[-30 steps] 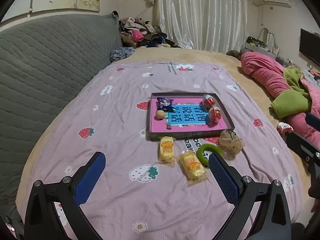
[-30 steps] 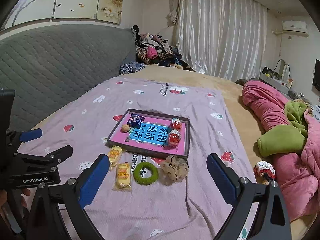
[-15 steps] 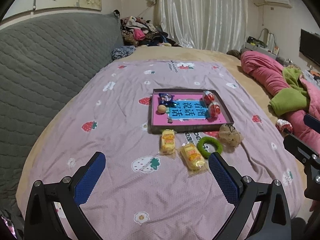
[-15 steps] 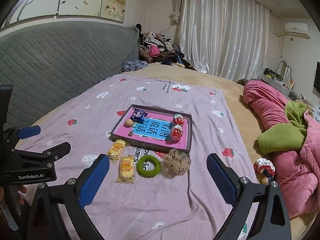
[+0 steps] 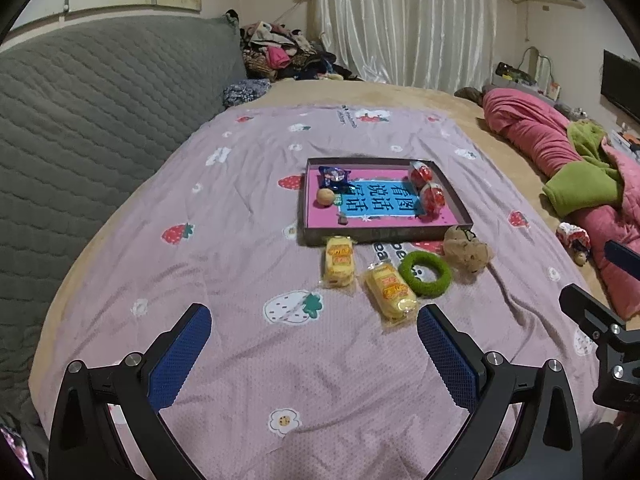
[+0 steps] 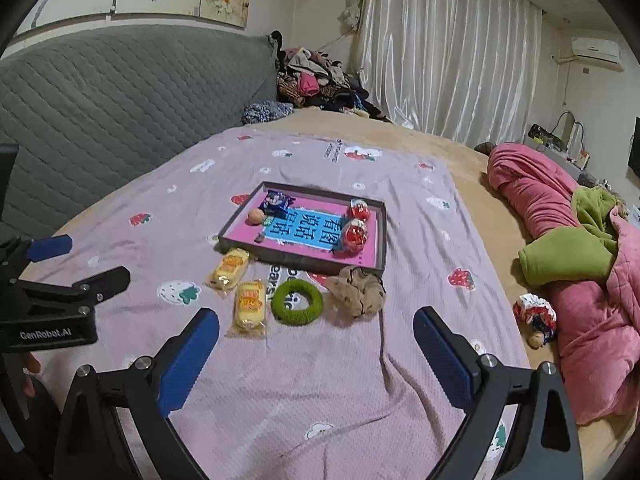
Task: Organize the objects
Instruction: 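Withdraw both open tools back from the tray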
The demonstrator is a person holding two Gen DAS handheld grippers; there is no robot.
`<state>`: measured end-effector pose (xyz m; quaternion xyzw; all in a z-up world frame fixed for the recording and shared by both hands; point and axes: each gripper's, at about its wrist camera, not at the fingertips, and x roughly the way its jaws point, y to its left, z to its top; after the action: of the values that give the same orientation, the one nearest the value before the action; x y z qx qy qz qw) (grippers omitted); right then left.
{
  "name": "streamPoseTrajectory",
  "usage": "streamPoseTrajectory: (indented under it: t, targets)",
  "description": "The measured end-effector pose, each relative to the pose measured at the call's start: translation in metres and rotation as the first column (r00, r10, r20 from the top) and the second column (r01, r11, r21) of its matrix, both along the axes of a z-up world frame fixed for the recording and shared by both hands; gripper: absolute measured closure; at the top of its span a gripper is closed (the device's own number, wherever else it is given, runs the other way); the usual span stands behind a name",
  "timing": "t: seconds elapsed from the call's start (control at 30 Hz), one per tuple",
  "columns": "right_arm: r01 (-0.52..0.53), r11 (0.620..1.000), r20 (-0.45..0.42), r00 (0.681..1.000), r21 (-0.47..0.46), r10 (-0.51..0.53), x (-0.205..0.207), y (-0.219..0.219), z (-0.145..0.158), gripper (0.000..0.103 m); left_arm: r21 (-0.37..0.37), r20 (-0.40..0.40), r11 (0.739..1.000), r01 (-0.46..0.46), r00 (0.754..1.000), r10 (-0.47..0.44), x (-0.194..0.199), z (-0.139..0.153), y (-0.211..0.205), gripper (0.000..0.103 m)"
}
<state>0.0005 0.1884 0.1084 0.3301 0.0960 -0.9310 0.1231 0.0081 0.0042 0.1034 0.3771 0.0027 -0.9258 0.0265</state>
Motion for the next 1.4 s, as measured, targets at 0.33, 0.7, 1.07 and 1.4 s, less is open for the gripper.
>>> streamPoseTrajectory:
  t: [0.33,0.7,1.07,1.4]
  targets:
    - [-0.006,0.999,0.023,1.000,0.035,0.005,0.000,-0.002,-0.019,0.005,-0.011,0.032,1.000,0.011,0.999,-0.011,-0.002,-0.022,0.005,0.000]
    - [-0.017,0.999,0.055,0.998,0.045,0.015,-0.001,-0.007,-0.042,0.005,-0.018,0.066,1.000,0.016,0.998,-0.015,-0.006,-0.044,0.004,0.000]
    - [-0.028,0.997,0.073,0.997,0.067,0.023,-0.010,-0.012,-0.059,0.005,-0.014,0.087,1.000,0.028,0.996,-0.027,-0.018,-0.063,0.006,0.000]
    - [-0.014,0.997,0.106,0.994,0.069,0.007,-0.029,-0.007,-0.079,0.005,-0.011,0.113,0.999,0.039,0.993,-0.037,-0.034,-0.081,0.009,0.000]
